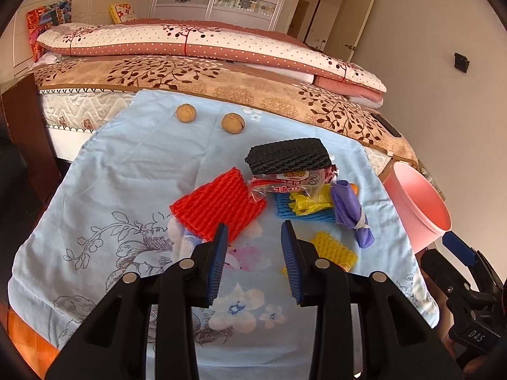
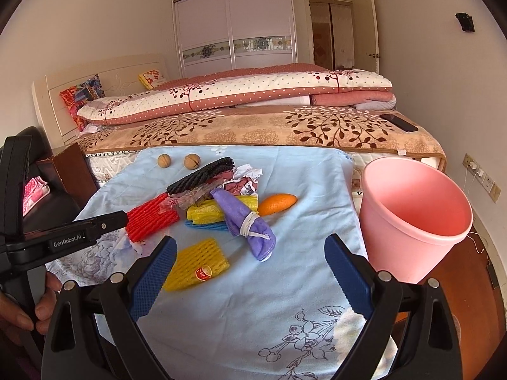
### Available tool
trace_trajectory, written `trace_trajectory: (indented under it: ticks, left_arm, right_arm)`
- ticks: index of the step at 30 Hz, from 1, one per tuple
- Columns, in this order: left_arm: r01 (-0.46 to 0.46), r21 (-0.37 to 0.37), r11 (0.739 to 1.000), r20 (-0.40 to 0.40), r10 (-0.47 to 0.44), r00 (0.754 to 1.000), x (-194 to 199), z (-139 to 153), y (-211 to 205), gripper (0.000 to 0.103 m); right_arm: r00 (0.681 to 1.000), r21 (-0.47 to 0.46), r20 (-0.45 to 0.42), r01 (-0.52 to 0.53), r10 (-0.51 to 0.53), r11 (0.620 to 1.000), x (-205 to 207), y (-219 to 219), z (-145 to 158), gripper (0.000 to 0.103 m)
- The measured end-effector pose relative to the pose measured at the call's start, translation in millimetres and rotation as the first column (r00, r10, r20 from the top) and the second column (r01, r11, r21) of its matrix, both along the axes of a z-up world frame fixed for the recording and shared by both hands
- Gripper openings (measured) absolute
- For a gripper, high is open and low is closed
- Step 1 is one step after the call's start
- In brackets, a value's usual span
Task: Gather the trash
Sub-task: 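Move both open tools back over the trash on the sheet, then grasp the red foam net with the left tool while the right grasps the purple cloth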
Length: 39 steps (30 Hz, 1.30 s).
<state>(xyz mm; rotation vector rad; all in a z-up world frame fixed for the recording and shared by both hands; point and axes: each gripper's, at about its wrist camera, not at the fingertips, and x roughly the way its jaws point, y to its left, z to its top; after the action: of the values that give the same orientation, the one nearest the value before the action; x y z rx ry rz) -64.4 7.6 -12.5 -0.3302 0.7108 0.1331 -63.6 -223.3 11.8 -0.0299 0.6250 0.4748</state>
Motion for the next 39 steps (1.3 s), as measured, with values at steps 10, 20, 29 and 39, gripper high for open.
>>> trace_trajectory:
  ticks: [10,20,29,39]
  left_arm:
    - [0.045,0.056,0.997,-0.042,-0.043,0.998,11,-8,29,0.035]
    - [0.043,0.096,0.994,-0.121,-0.032,0.992,44,-29,52,0.035]
    - [0.020,0.034,0.999,-0.184,-0.013,0.983,54,-43,63,0.035]
    - [0.024,0.028,0.999,-0.172,-0.019,0.985,55,-42,62,0.017]
  right_arm:
    - [0.993,-0.016,-0.094,-0.068,0.066,0.998,12,10,-22,0.092]
    - [0.986,0.014,-0.119,-0.115,0.116,0.993,22,16,-27,0.092]
    - [0.973,0.051,-0.208,-0.091,0.100,0.995,54,18,-30,0.091]
    - [0.967,-0.046,-0.237,-0.110,0.096,0.993,85,41,-39,0.084]
